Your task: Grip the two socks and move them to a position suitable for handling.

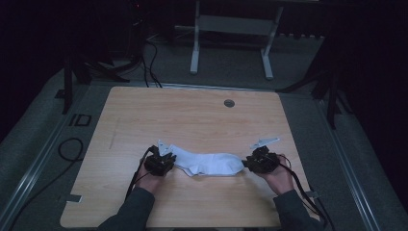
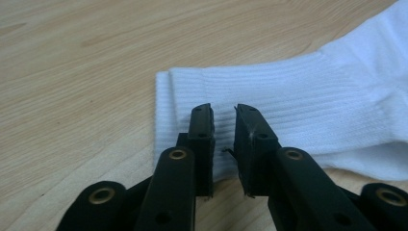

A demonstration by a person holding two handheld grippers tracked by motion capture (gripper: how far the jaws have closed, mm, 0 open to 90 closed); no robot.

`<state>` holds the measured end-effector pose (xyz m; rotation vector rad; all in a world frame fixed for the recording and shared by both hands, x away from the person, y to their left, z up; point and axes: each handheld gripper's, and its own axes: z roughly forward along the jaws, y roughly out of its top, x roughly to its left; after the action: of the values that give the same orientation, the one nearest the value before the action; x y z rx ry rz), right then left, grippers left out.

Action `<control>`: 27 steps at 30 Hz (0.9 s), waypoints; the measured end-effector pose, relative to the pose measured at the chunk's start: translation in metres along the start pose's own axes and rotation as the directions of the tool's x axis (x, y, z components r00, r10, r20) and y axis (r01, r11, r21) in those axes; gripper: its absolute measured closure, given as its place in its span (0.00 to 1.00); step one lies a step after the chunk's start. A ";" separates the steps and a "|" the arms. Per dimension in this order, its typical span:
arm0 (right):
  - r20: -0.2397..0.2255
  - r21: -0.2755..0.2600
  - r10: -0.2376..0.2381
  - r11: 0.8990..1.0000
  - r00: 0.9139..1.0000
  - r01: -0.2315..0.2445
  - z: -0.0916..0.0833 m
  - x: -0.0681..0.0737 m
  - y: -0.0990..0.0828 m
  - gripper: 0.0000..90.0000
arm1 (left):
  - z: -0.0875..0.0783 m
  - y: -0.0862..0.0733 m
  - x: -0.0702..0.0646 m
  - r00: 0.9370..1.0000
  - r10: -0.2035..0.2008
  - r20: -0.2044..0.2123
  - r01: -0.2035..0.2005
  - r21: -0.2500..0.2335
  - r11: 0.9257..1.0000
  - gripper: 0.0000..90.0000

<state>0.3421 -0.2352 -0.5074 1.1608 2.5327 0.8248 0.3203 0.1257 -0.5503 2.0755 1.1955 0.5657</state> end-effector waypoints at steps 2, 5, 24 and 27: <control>0.001 -0.001 0.005 1.000 1.000 -0.005 0.000 -0.001 0.000 0.77 | -0.005 0.000 0.003 1.000 -0.017 0.007 0.017 -0.015 1.000 0.85; 0.004 -0.006 0.012 1.000 1.000 -0.012 -0.002 -0.003 0.000 0.77 | -0.012 0.000 0.009 0.999 -0.037 0.006 0.038 -0.035 0.999 0.84; 0.048 -0.013 0.073 0.997 0.996 -0.072 0.000 -0.019 -0.010 0.68 | -0.039 -0.029 0.079 0.974 -0.187 -0.124 0.187 -0.014 0.982 0.80; 0.054 -0.011 0.087 0.996 0.995 -0.086 0.001 -0.023 -0.013 0.66 | -0.039 -0.036 0.092 0.963 -0.228 -0.145 0.228 -0.012 0.973 0.80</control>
<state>0.3494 -0.2590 -0.5163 1.2805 2.4483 0.8114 0.3185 0.2319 -0.5459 1.8921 1.4981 0.6124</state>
